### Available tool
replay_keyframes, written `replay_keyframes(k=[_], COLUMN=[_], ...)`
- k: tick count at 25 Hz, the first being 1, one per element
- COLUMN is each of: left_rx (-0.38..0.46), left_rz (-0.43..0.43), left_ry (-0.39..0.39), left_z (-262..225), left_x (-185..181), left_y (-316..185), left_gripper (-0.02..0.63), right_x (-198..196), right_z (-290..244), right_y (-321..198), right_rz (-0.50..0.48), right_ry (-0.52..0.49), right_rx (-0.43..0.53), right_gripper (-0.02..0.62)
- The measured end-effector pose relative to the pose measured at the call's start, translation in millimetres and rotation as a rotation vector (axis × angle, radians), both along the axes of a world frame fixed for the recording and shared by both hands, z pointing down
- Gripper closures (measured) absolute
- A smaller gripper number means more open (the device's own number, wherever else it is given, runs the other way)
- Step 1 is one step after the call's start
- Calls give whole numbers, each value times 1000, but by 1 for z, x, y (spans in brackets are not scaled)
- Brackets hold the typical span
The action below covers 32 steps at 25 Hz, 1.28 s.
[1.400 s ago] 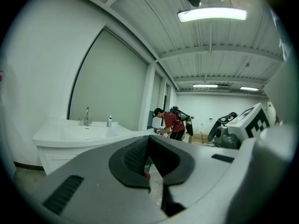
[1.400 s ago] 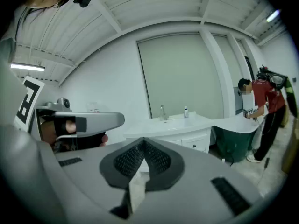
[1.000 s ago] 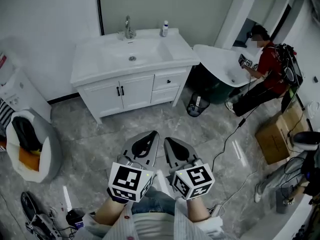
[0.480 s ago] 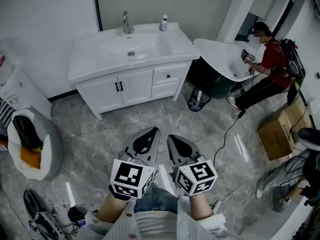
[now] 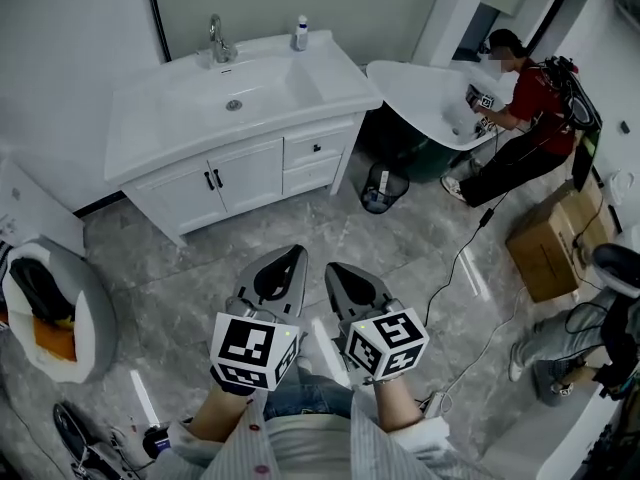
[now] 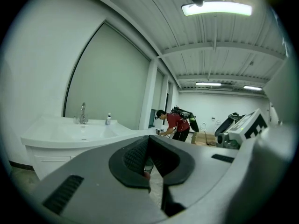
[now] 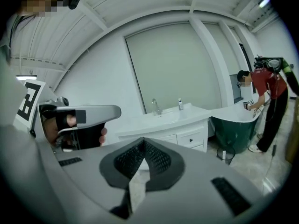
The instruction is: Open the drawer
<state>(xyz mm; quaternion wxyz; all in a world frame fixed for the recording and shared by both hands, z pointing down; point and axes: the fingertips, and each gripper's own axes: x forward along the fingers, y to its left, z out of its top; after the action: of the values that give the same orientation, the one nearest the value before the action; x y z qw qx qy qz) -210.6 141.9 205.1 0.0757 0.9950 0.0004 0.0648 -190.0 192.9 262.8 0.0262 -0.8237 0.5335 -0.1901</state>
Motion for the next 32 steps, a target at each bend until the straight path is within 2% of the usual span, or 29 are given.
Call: replay_keyframes(k=[10,18,24,32], left_rx=[-12,2,14,10], left_rz=[43,89,108,112], left_ry=[-34,-45,-39,-51], left_z=[4,6,5,11], left_x=[106,167,196,208], left_y=[-59,-85,-106,-120], left_gripper=[591,591,589,589], right_x=[92,145,179,200], right_z=[8,15,18,28], right_y=[-56,-84,-97,-98], right_rz=[32,66,120,161], right_ry=[-33,-40,-48,-88], right_rx=[-28,-44,-33,-33], right_gripper=[586,586,586,586])
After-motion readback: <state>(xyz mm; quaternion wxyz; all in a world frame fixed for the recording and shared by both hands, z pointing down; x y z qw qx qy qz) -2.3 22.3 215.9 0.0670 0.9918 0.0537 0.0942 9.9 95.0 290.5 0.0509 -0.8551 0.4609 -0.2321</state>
